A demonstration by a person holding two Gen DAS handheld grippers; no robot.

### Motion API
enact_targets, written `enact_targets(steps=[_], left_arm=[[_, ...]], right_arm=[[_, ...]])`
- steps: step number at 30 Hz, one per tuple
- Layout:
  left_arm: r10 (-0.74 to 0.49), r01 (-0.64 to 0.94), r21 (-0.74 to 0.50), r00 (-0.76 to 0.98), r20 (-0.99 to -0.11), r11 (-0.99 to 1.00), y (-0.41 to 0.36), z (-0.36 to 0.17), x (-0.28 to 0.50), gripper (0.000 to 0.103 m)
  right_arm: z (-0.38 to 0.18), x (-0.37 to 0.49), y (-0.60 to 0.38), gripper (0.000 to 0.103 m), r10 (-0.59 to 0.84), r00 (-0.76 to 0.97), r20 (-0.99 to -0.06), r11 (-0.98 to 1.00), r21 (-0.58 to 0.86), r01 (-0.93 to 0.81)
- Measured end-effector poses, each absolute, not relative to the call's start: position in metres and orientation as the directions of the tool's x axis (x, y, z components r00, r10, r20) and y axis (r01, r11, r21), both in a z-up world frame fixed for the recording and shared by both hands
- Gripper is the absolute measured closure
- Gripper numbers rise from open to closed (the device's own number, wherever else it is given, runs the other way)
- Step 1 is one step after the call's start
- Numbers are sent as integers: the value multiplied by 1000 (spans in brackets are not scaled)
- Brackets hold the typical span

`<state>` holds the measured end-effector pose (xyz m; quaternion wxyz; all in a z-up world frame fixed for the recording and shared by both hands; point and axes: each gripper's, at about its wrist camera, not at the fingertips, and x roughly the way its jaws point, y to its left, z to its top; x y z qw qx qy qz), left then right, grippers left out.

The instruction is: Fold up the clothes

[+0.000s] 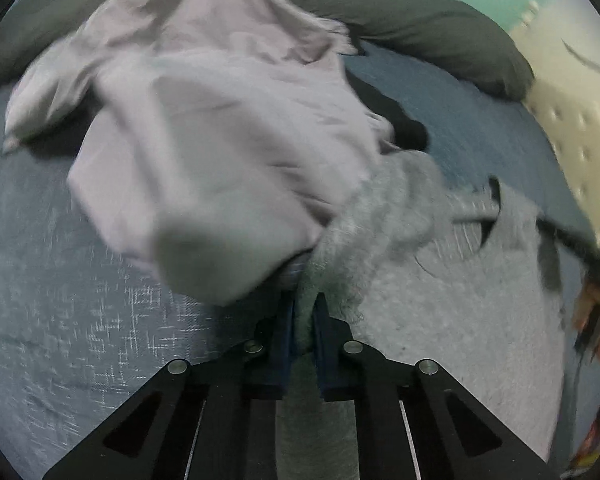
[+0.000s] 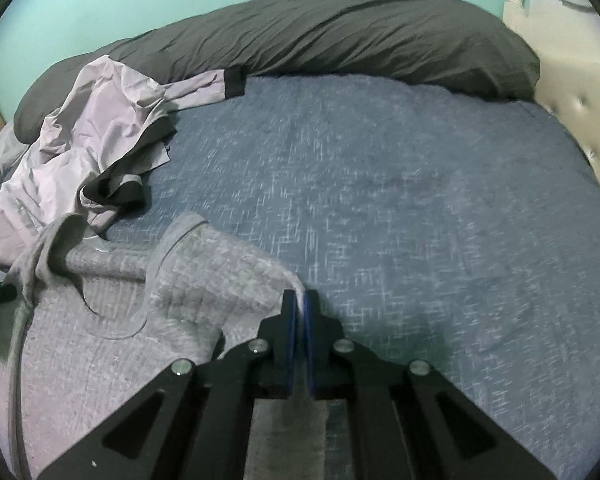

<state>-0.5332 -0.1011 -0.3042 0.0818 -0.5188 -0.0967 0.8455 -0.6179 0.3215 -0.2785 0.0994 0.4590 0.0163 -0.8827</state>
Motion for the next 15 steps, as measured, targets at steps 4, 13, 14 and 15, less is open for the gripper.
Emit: enact_targets(steps=[4, 13, 14, 15], left_arm=[[249, -12, -275, -460, -852, -961, -111, -303, -527, 79], [252, -87, -241, -501, -828, -967, -104, -262, -437, 63], [266, -99, -250, -490, -830, -963, -100, -261, -422, 63], [275, -105, -257, -483, -831, -961, -97, -260, -410, 63]], right_arm=[[-288, -621, 321, 96, -186, -485, -854, -978, 116, 171], [-239, -563, 350, 95, -276, -586, -762, -961, 236, 145], [-235, -555, 352, 95, -284, -593, -754, -958, 247, 145], [-233, -544, 351, 95, -291, -595, -749, -956, 254, 149]])
